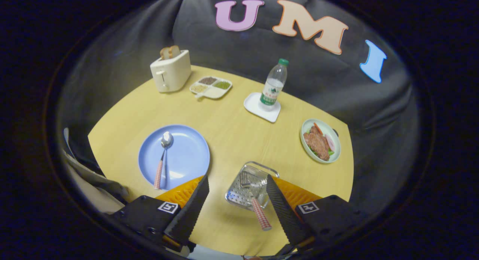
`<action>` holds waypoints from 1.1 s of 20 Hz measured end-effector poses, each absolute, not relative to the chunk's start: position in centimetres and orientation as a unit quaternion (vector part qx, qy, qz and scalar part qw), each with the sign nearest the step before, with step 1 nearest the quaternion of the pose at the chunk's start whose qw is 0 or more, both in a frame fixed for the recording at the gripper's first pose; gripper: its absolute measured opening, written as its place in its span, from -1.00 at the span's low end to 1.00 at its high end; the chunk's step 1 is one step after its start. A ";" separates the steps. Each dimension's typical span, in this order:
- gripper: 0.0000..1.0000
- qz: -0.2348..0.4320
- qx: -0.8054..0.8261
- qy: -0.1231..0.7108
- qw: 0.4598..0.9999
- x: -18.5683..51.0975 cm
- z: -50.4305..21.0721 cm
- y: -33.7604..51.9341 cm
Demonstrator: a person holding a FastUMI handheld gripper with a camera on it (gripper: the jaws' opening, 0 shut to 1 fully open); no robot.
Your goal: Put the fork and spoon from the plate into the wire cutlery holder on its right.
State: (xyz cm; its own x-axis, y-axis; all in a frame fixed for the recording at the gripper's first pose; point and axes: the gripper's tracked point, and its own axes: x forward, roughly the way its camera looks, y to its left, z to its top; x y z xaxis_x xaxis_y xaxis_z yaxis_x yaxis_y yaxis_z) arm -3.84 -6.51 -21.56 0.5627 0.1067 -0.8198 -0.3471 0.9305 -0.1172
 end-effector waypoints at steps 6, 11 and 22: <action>0.98 0.156 -0.112 0.389 0.901 -5.5 -21.4 -1.9; 0.98 0.189 -0.074 0.350 0.915 -6.3 -20.9 3.0; 0.97 0.223 -0.054 0.356 0.906 -8.0 -26.2 8.3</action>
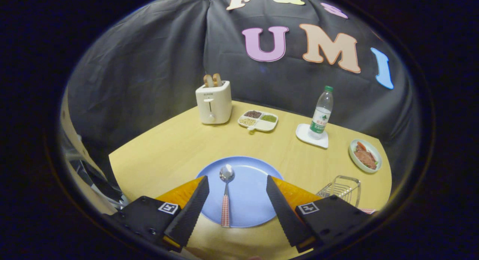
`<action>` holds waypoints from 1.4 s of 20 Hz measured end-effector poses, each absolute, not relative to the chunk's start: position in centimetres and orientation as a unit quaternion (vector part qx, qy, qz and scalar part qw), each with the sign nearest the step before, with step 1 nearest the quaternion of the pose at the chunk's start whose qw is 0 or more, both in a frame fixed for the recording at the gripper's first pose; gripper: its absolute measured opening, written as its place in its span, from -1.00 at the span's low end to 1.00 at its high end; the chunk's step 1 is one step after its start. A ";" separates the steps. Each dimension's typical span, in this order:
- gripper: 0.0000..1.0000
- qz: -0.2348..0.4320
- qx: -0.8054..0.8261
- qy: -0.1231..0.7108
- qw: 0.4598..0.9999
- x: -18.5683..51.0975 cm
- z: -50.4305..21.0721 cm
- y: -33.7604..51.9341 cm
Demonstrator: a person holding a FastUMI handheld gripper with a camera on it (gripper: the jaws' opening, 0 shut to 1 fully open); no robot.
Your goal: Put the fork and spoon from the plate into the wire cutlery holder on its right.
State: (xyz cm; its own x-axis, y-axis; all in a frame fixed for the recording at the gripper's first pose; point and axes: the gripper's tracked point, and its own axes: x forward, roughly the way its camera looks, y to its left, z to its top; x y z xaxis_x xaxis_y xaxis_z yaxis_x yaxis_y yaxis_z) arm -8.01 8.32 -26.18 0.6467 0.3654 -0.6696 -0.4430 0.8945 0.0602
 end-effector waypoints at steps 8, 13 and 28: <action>0.96 0.226 -0.062 0.416 0.879 -9.4 -31.5 8.7; 0.67 0.239 -0.096 0.436 0.862 -10.5 -33.3 9.3; -0.66 0.236 -0.164 0.464 0.838 -10.6 -34.2 8.3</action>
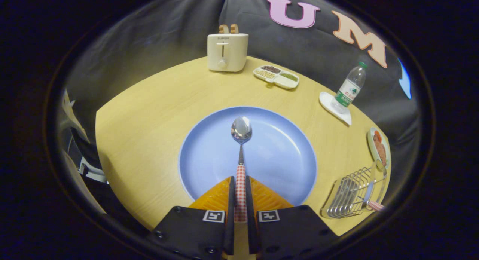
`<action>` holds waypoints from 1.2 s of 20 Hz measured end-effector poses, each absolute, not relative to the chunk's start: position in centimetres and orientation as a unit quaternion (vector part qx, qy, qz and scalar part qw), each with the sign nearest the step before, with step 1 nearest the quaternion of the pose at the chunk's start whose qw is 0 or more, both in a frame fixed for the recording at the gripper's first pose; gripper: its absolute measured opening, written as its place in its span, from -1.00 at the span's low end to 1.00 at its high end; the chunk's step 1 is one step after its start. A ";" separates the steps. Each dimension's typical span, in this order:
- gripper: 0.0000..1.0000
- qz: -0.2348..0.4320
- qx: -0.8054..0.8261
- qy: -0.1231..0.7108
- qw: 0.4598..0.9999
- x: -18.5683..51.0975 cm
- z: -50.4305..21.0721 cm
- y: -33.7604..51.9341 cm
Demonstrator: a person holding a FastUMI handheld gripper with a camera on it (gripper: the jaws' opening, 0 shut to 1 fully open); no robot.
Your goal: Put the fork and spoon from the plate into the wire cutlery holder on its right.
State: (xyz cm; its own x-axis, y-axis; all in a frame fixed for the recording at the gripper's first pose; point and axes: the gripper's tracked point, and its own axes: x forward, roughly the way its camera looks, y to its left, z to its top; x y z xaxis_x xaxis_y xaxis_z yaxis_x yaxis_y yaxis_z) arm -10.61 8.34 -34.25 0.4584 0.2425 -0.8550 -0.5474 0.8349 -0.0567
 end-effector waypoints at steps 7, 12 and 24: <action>-0.77 0.261 -0.187 0.465 0.825 -10.3 -33.2 8.6; -0.77 0.261 -0.164 0.462 0.832 -9.0 -30.4 8.6; -0.77 0.253 -0.139 0.448 0.846 -4.4 -21.8 4.5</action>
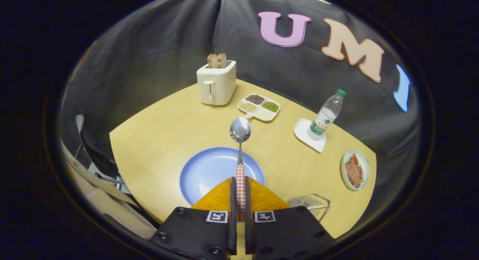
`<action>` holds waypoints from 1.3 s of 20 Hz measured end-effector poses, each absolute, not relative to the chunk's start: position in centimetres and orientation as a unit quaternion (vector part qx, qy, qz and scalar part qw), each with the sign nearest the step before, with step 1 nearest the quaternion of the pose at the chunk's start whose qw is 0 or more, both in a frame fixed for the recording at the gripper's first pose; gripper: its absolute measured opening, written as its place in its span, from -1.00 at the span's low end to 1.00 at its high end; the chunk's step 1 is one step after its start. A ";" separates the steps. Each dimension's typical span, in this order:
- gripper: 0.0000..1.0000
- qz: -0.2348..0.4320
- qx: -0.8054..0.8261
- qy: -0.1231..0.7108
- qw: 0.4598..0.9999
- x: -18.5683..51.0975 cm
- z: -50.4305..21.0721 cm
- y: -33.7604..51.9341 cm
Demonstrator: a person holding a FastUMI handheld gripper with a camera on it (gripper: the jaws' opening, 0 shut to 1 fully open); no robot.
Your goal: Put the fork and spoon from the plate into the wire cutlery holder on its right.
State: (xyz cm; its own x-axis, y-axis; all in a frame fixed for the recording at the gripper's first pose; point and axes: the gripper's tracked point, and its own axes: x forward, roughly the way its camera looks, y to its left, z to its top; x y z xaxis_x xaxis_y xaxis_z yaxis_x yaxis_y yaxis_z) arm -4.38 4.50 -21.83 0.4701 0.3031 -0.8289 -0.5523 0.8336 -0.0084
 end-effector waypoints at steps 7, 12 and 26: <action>-0.77 0.241 -0.163 0.468 0.834 -3.1 -18.9 -0.5; -0.77 0.223 -0.172 0.486 0.827 -2.6 -17.5 -5.0; -0.77 0.236 -0.268 0.578 0.734 -7.3 -18.0 -12.6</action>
